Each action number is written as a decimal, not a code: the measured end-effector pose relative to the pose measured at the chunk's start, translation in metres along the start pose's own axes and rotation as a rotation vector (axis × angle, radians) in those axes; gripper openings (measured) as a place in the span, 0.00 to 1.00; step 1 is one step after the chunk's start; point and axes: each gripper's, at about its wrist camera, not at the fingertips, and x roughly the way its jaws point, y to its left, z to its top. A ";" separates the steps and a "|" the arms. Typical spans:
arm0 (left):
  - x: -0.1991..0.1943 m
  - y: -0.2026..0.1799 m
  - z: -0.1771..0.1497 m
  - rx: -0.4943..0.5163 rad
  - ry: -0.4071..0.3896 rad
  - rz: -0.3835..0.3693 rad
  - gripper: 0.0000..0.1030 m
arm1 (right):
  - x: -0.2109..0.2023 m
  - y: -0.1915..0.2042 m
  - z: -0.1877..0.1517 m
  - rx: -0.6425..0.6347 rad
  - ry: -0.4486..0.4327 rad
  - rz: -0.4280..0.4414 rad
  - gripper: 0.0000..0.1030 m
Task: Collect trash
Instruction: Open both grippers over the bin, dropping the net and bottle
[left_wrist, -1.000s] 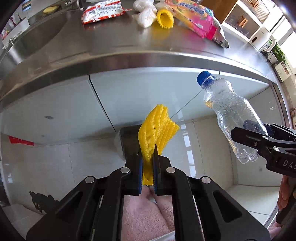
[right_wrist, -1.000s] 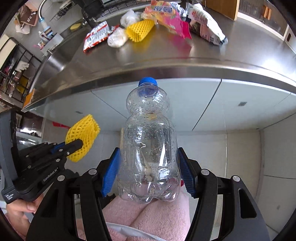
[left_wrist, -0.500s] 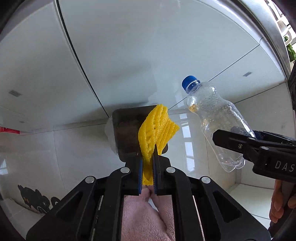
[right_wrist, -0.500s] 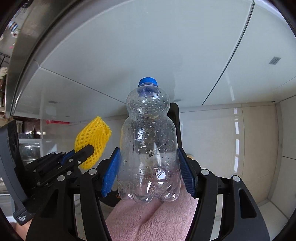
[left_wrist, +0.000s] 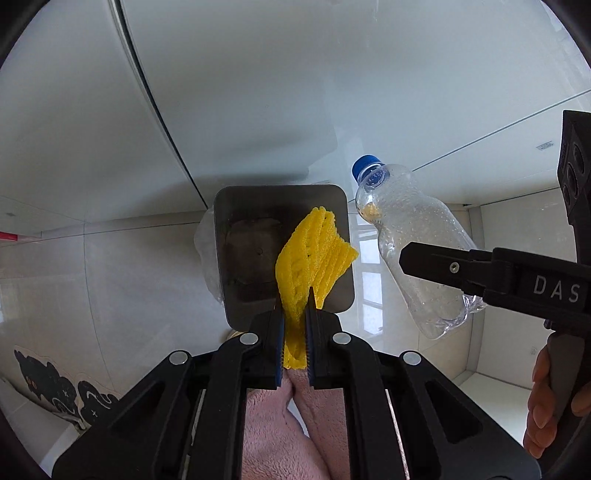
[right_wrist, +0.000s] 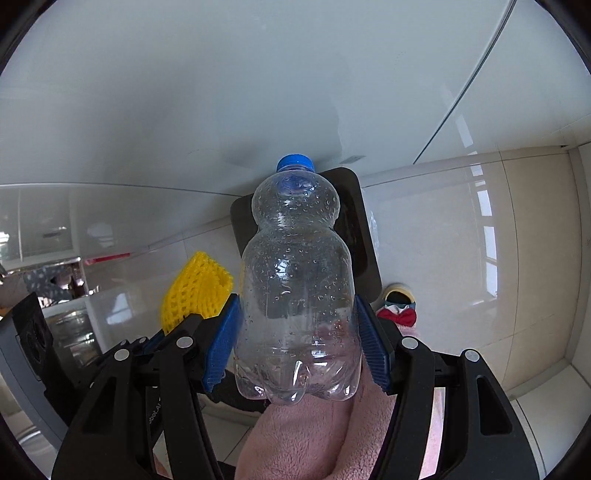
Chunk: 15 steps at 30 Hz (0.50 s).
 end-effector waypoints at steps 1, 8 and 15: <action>0.003 0.001 0.001 -0.002 0.002 -0.004 0.08 | 0.002 0.000 0.003 0.002 0.001 0.001 0.61; -0.003 0.003 0.002 -0.029 -0.003 -0.021 0.44 | 0.013 0.001 0.012 0.039 -0.020 0.030 0.73; -0.027 0.008 0.001 -0.045 -0.011 0.008 0.48 | -0.007 -0.001 0.013 0.039 -0.052 0.008 0.74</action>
